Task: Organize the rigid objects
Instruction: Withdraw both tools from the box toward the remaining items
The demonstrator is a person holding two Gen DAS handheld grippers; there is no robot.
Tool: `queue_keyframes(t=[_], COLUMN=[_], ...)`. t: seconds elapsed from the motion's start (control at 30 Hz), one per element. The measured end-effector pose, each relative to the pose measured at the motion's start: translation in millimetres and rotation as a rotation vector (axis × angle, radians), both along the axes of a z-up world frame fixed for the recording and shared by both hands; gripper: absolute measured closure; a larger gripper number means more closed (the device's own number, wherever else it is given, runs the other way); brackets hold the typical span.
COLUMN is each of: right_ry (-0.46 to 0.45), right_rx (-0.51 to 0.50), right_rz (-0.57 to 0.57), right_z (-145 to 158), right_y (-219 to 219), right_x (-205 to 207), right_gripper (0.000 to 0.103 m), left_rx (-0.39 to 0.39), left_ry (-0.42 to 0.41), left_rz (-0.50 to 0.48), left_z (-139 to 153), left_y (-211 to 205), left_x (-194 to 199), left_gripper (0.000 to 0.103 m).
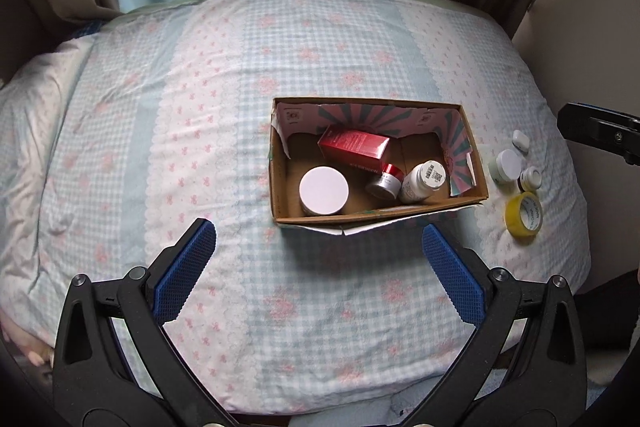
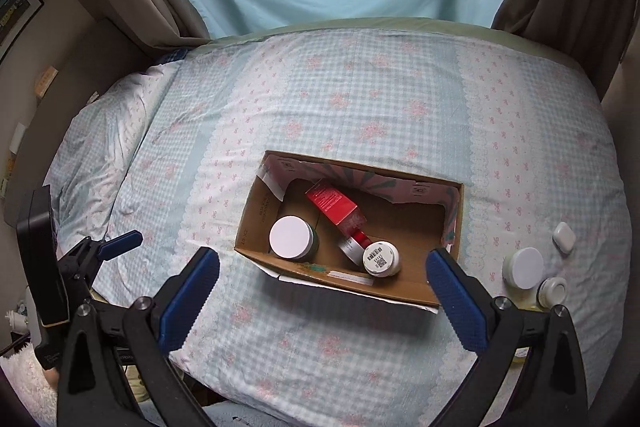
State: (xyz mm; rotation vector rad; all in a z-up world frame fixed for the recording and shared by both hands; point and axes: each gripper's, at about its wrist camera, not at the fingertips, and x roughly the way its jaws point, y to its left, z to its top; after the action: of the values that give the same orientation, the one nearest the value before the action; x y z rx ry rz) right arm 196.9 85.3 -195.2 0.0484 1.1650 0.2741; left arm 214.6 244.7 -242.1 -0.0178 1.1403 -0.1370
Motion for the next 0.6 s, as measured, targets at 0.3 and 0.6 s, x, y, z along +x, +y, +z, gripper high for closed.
queue_keyframes(t=[0.3,0.6], right_ry=[-0.046,-0.009], right_rx=[-0.038,-0.134], right_rz=[-0.209,-0.440], right_z=[32.7,31.5], right_y=[-58.1,-133.9], right_x=[-77.5,-143.7], right_gripper=[0.000,0.000], left_rx=[-0.062,-0.122], left_ry=[-0.044,-0.026], left_rz=[-0.077,-0.240], left_z=[28.5,23.3], left_y=[-14.9,-94.7], left_x=[-14.2,-10.2], left_gripper=[0.000,0.001])
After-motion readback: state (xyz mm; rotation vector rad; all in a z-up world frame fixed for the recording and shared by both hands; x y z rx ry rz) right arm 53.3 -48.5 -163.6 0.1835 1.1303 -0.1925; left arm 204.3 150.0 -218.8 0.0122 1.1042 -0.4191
